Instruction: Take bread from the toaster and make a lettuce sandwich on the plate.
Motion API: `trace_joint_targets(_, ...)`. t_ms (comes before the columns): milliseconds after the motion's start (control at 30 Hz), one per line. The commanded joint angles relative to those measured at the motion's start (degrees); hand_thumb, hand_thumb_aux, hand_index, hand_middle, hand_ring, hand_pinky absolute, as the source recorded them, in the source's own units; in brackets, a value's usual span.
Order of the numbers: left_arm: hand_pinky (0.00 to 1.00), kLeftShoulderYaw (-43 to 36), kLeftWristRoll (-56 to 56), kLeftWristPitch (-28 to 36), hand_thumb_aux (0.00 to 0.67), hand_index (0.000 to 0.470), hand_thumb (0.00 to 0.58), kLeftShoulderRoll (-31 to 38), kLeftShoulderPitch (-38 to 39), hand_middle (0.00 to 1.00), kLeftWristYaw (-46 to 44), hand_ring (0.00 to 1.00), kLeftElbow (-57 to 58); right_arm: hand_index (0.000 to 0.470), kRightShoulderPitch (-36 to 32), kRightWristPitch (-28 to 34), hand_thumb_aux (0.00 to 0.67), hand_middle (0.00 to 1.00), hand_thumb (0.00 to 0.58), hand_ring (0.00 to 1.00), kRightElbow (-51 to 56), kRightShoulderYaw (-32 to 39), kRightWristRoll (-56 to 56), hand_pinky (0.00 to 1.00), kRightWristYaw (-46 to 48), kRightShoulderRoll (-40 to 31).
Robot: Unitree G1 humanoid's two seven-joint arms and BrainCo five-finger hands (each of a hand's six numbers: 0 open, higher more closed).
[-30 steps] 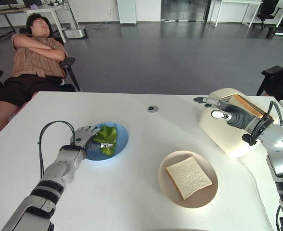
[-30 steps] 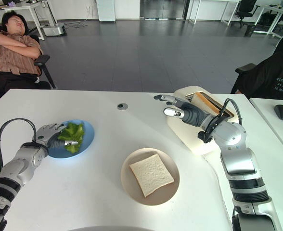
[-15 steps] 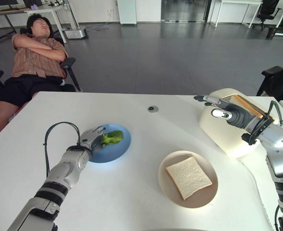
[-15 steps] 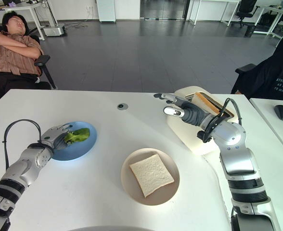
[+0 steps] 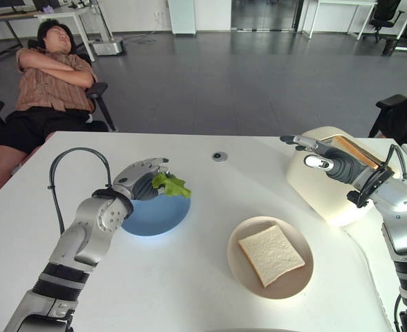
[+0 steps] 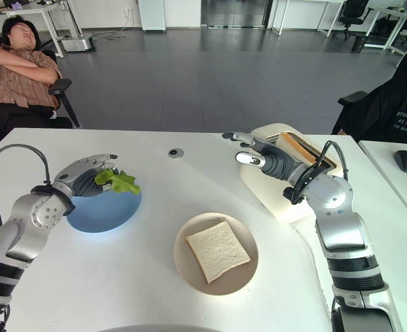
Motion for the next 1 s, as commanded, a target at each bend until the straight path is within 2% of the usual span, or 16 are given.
trace_joint_targets(33, 0.00, -1.6, -2.7, 1.1, 0.670, 0.470, 0.580, -3.3, 0.9, 0.00, -4.1, 0.00, -4.7, 0.000, -0.3, 0.2, 0.000, 0.00, 0.000, 0.00, 0.1, -0.3, -0.7, 0.00, -0.2, 0.1)
trace_joint_targets(400, 0.00, -17.1, -5.0, 0.4, 0.670, 0.470, 0.580, -19.4, 0.8, 0.00, -9.8, 0.00, -5.8, 0.000, -1.5, 0.1, 0.000, 0.00, 0.000, 0.00, 1.6, -1.0, -0.7, 0.00, -0.8, -0.1)
trace_joint_targets(567, 0.00, -22.3, -5.6, 0.4, 0.670, 0.470, 0.580, -24.6, 1.2, 0.00, -11.3, 0.00, -5.7, 0.000, -1.2, 0.2, 0.000, 0.00, 0.000, 0.00, 1.4, -1.1, -0.9, 0.00, -1.2, -0.2)
trace_joint_targets(800, 0.00, -27.9, -5.5, -1.5, 0.670, 0.470, 0.580, -30.5, -0.8, 0.00, -11.1, 0.00, 1.4, 0.000, 0.2, 0.6, 0.000, 0.00, 0.000, 0.00, 0.4, -1.2, -1.0, 0.00, -1.8, -0.3)
trace_joint_targets(833, 0.00, -28.3, -5.2, -2.1, 0.649, 0.455, 0.579, -30.7, -1.0, 0.00, -10.7, 0.00, 3.3, 0.000, 0.3, 0.7, 0.000, 0.00, 0.000, 0.00, 0.3, -1.2, -1.0, 0.00, -1.9, -0.3)
trace_joint_targets(867, 0.00, -28.7, -4.6, -2.8, 0.586, 0.411, 0.571, -30.7, -1.2, 0.00, -10.2, 0.00, 5.1, 0.000, 0.4, 0.8, 0.000, 0.00, 0.000, 0.00, 0.1, -1.2, -1.0, 0.00, -1.9, -0.3)
trace_joint_targets(933, 0.00, -29.0, -4.1, -4.2, 0.570, 0.400, 0.567, -30.7, -1.4, 0.00, -9.3, 0.00, 8.4, 0.000, 0.4, 0.9, 0.000, 0.00, 0.000, 0.00, 0.1, -1.0, -1.0, 0.00, -1.9, -0.2)
trace_joint_targets(1000, 0.00, -29.5, -2.9, -5.4, 0.520, 0.365, 0.551, -30.3, -1.8, 0.00, -8.4, 0.00, 10.8, 0.000, 0.3, 0.9, 0.000, 0.00, 0.000, 0.00, 0.1, -0.9, -1.0, 0.00, -1.8, -0.2)
